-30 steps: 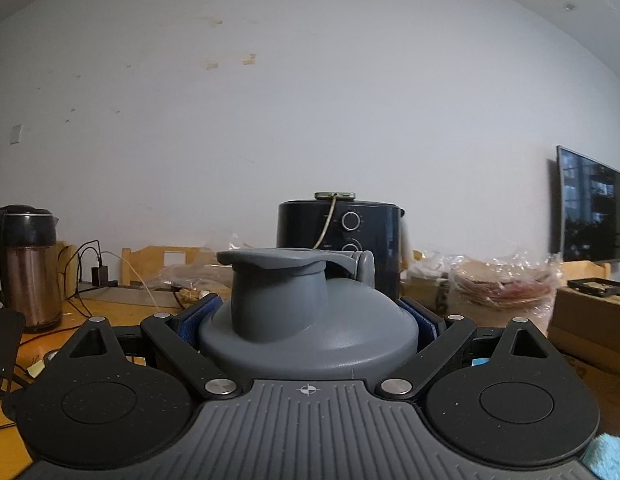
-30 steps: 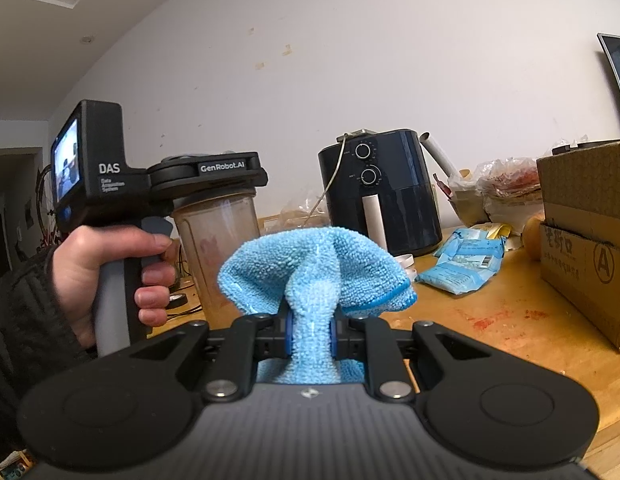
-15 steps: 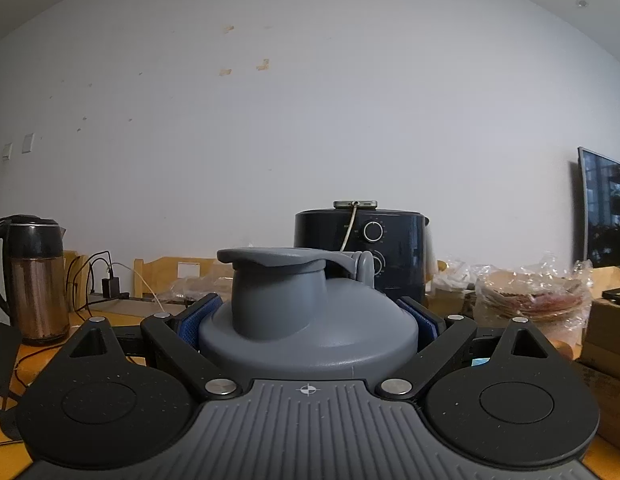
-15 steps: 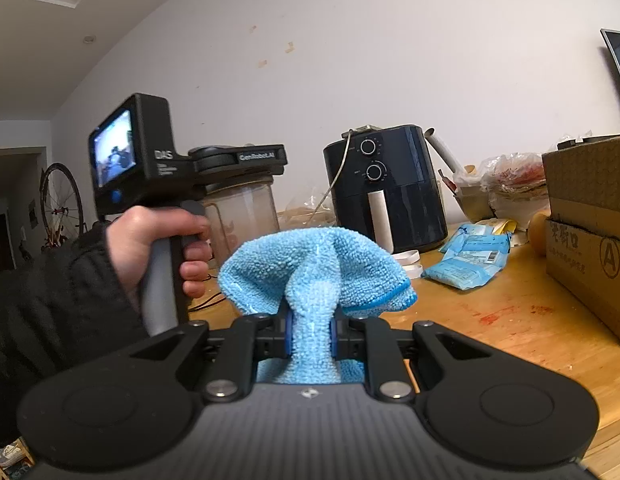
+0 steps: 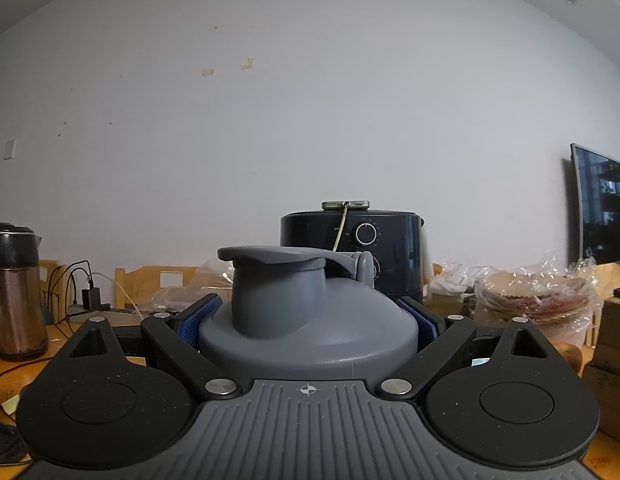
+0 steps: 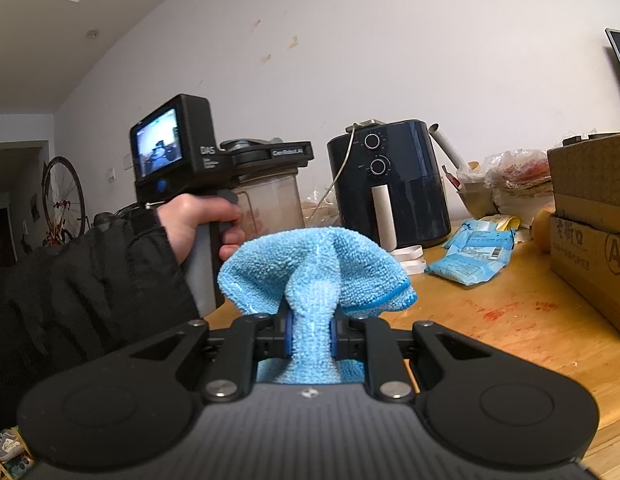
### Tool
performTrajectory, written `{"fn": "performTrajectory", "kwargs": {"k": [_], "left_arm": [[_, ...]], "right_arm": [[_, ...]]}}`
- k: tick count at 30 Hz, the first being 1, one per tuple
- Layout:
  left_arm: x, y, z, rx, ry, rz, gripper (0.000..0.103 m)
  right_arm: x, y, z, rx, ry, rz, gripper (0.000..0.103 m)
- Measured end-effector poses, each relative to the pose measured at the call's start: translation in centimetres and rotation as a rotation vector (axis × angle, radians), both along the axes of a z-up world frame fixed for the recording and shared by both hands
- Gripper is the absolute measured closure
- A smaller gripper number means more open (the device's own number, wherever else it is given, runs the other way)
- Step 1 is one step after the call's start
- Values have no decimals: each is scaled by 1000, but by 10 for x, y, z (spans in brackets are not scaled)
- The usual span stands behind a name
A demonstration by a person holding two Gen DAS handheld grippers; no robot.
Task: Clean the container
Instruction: 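Pull the right gripper with the cloth back from the bottle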
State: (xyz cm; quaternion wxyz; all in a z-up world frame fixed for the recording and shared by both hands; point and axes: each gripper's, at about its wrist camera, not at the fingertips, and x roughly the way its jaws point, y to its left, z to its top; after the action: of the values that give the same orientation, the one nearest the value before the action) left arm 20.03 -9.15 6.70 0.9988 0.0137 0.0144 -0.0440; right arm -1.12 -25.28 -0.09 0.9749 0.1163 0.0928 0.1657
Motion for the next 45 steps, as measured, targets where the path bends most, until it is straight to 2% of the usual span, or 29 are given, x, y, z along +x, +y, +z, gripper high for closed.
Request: {"fn": "performTrajectory", "kwargs": {"k": [9,19,24,45], "left_arm": [[22,-4,-4,-4,-8,4,8],[56,-6,-7,12,-29,-9,8],[76,-2,-12,-12,-13,-8,9],[99,3,-37,8,8,-1,8]], "right_arm": [[-3,7,1,-110,-31,-100,93],[0,2,-2,-95,-16,-100,93],[3,0,-4,-92,-8,-99,92],[8,-2,-8,-71,16,-94,92]]}}
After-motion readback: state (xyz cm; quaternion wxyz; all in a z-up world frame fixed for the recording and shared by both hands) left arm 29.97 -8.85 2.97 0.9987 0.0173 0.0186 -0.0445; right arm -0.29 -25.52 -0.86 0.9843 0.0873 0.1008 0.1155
